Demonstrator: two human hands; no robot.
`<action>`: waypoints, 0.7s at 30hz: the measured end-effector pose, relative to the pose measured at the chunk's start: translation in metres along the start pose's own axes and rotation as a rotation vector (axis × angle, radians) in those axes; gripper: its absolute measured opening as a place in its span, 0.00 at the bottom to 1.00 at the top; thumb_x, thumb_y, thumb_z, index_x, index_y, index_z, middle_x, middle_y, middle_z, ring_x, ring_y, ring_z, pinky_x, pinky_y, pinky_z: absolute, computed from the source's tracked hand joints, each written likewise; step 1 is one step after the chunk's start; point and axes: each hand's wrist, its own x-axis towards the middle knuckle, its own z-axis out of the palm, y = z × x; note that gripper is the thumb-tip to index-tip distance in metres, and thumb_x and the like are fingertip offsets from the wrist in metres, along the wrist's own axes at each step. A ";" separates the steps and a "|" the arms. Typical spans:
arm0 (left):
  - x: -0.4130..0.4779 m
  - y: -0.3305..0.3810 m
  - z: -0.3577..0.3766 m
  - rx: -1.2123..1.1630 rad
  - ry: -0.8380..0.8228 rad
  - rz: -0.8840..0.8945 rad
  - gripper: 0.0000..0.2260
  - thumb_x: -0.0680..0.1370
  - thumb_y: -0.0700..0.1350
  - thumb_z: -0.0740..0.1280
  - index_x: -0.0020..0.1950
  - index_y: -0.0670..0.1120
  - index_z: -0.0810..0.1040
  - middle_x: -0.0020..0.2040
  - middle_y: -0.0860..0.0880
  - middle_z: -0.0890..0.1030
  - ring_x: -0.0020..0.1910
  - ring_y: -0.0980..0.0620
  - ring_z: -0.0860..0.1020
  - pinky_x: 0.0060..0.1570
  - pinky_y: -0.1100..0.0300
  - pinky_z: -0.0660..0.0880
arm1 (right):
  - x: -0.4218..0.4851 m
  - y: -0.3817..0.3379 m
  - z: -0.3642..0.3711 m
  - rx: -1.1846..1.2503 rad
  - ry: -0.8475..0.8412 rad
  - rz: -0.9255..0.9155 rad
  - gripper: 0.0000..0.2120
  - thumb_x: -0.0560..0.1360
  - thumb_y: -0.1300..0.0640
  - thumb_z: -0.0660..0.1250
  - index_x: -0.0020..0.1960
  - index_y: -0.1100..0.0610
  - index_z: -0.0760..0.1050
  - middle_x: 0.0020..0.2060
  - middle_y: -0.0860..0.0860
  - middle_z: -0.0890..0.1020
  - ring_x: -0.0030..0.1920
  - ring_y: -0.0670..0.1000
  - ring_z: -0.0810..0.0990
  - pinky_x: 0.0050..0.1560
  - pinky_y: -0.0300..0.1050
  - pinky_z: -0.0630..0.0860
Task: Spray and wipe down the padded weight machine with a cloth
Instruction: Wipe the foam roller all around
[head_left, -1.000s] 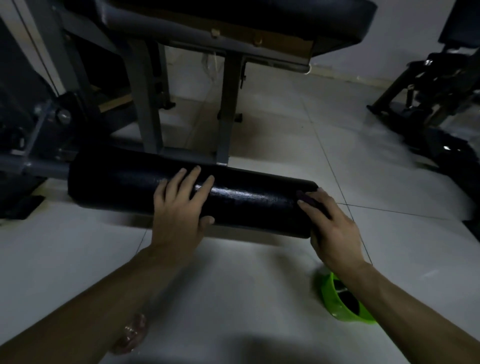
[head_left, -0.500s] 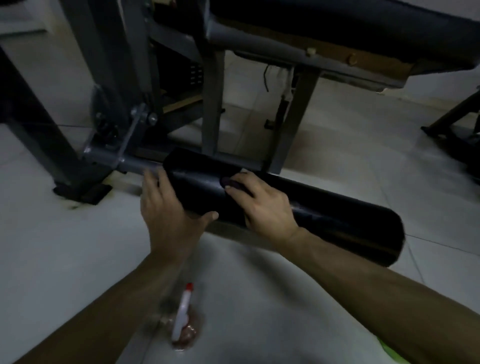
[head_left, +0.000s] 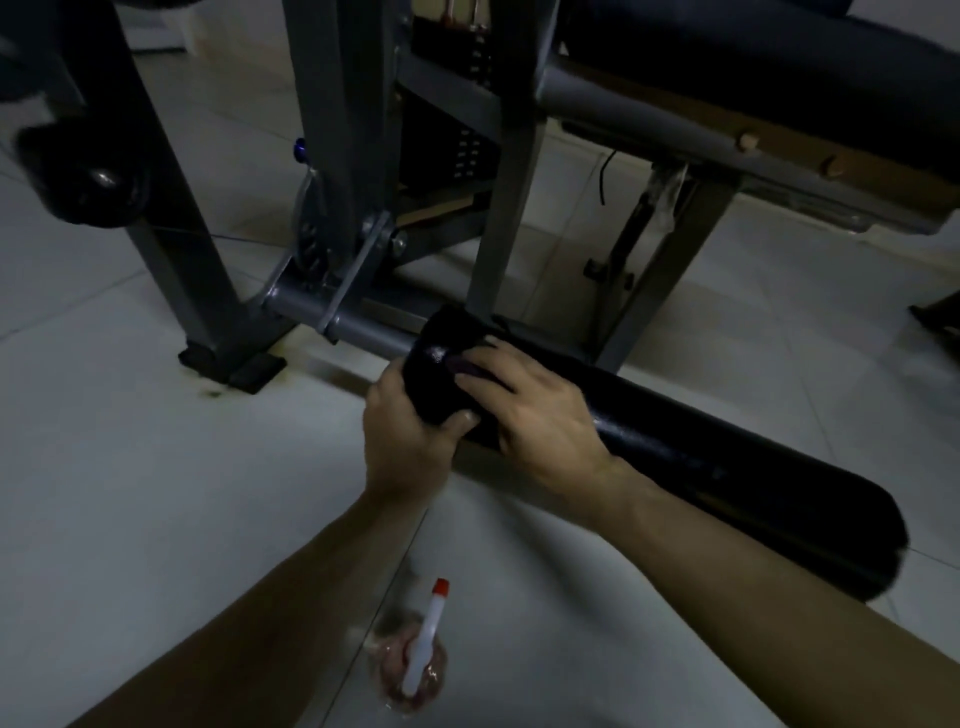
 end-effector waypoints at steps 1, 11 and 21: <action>0.000 0.002 0.001 0.011 0.018 -0.004 0.38 0.65 0.58 0.78 0.72 0.51 0.71 0.63 0.48 0.78 0.64 0.47 0.77 0.60 0.43 0.78 | -0.017 0.009 -0.006 -0.021 -0.003 0.004 0.19 0.76 0.64 0.72 0.67 0.58 0.80 0.69 0.56 0.79 0.74 0.60 0.73 0.68 0.52 0.77; -0.074 0.069 0.070 0.507 -0.155 0.488 0.36 0.69 0.51 0.79 0.76 0.49 0.72 0.81 0.43 0.61 0.80 0.39 0.58 0.77 0.34 0.54 | -0.184 0.074 -0.075 -0.131 0.010 0.118 0.23 0.78 0.72 0.62 0.70 0.59 0.78 0.71 0.59 0.77 0.77 0.60 0.69 0.66 0.56 0.78; -0.095 0.075 0.108 0.710 -0.162 0.510 0.43 0.66 0.53 0.82 0.77 0.45 0.69 0.80 0.40 0.62 0.79 0.37 0.59 0.70 0.36 0.62 | -0.329 0.109 -0.142 -0.275 0.012 0.442 0.31 0.71 0.77 0.61 0.70 0.57 0.79 0.70 0.57 0.77 0.77 0.58 0.69 0.53 0.54 0.84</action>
